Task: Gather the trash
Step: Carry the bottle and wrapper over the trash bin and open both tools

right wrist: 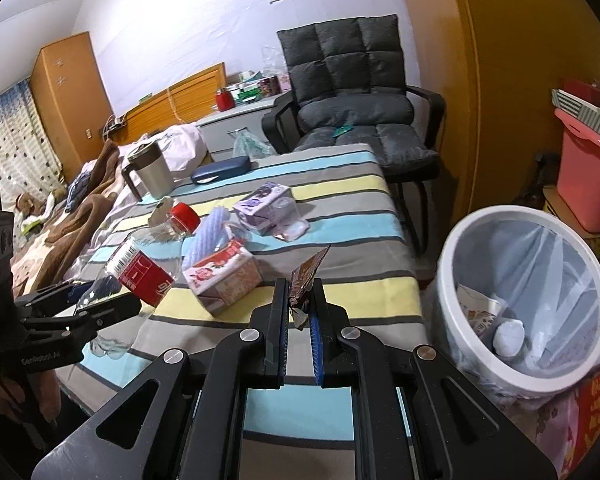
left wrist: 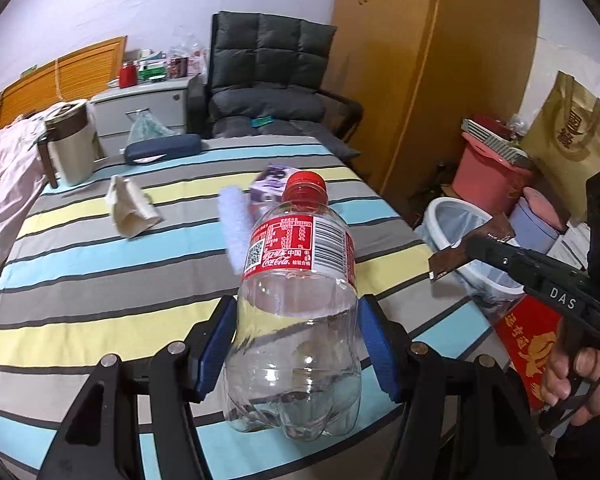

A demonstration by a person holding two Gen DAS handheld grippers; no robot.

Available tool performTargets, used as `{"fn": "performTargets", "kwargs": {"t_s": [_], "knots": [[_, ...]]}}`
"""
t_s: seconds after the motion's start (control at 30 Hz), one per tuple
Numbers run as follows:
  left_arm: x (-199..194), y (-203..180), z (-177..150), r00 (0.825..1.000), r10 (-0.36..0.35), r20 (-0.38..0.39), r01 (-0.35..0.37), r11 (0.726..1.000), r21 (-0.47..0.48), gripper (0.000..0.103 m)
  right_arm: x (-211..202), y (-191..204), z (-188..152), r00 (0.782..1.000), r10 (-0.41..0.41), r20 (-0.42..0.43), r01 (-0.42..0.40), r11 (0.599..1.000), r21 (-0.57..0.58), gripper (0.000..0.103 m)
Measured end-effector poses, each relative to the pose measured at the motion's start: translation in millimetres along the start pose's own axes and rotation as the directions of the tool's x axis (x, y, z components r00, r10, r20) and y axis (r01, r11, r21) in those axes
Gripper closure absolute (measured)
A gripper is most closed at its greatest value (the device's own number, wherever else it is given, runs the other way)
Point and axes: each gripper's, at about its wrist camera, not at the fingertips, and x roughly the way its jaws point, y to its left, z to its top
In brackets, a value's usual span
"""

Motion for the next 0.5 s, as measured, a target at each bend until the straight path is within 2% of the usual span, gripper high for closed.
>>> {"fn": "performTargets", "kwargs": {"t_s": [0.5], "knots": [[28, -55, 19, 0.995, -0.101, -0.014, 0.102, 0.993, 0.064, 0.039, -25, -44, -6, 0.995, -0.093, 0.046, 0.088, 0.991, 0.098, 0.091]]}}
